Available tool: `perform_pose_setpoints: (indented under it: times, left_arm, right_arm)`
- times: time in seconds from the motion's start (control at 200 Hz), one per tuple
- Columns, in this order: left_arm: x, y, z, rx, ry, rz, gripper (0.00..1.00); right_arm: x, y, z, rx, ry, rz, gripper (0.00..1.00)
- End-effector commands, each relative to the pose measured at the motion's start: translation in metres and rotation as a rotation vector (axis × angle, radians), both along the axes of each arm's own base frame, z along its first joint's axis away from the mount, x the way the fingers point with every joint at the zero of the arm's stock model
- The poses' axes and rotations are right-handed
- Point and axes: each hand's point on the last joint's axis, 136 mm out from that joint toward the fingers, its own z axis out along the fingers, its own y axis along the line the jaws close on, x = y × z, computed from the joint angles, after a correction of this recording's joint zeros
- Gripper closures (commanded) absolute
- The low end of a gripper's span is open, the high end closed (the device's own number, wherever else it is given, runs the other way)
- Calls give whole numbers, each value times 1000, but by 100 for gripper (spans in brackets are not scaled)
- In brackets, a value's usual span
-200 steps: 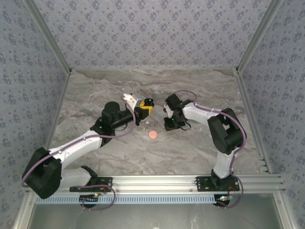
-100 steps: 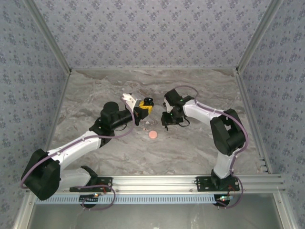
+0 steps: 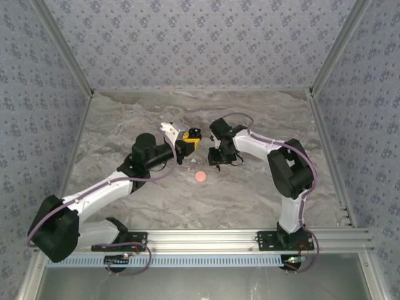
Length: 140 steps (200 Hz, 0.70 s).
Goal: Insert wireless bluetooth earbuds into charging case
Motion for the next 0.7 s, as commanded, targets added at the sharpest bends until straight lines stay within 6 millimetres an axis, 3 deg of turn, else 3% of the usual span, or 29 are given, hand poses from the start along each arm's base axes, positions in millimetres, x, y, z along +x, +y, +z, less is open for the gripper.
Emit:
perform_pose_setpoints:
  times: [0.0,0.695]
  left_arm:
    - [-2,2,14,-26,-52,4,86]
    - [-2,2,14,-29,-49,4,86]
  right_arm:
    - [-4,-5,-7,-56,32,-21,65]
    - [-9,-9,-27,-172,60,-7,68]
